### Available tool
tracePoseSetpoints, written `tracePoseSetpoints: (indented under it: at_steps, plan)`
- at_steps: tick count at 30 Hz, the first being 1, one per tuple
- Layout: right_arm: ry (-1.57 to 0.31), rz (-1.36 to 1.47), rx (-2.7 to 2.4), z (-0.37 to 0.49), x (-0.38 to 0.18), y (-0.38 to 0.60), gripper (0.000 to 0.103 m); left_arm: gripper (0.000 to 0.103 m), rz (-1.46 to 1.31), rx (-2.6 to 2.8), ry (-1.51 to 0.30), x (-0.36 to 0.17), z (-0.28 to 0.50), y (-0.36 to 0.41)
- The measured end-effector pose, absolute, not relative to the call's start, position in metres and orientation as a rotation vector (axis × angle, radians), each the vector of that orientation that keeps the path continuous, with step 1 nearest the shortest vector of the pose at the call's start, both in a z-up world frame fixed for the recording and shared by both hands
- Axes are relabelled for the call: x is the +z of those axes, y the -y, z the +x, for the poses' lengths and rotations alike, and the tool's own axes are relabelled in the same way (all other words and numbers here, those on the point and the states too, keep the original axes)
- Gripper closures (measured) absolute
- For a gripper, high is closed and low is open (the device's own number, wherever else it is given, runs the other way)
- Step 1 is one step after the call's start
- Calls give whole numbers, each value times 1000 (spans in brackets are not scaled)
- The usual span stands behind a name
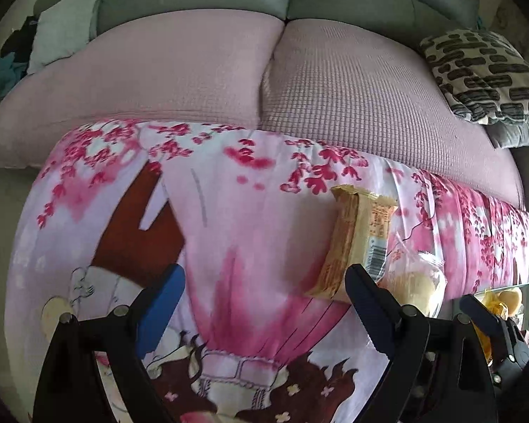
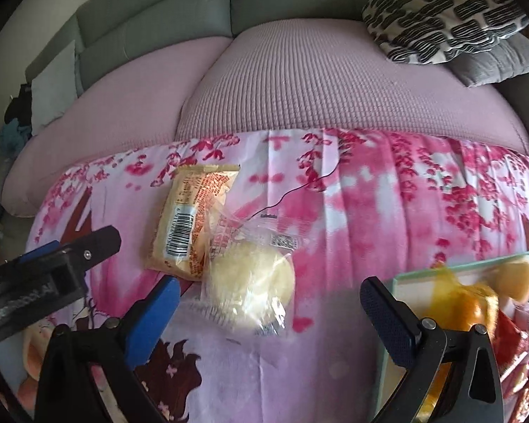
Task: Organize snacks
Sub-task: 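Grasp the yellow cake packet with the left tool while the right tool grasps the clear bun bag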
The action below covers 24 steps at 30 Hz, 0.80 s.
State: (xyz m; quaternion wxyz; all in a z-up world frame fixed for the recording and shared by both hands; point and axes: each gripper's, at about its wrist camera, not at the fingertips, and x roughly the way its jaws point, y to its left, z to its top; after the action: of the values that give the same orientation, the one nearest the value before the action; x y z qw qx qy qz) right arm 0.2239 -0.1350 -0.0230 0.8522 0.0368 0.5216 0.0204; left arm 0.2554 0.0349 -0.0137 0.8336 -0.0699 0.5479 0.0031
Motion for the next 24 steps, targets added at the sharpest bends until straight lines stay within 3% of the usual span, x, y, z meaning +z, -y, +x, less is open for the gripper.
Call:
tracePoseSetpoints:
  at_steps: [12,18,19,21,24]
  plan:
    - [-1082,55,6,231,-29,149,5,11,-187,-107,-1199,-38,280,-6]
    - [-1078,81,20,228,-27,151,18,12,-187,-169,-1194,-38,284,10]
    - [-1084,101,36,228,-27,152,24,14,-176,-173,-1193,-38,284,13]
    - [-1088,113,43,228,-28,151,27,36,-153,-174,-1197,-38,286,18]
    - [-1089,119,49,228,-28,149,33,55,-148,-186,-1198,-41,287,20]
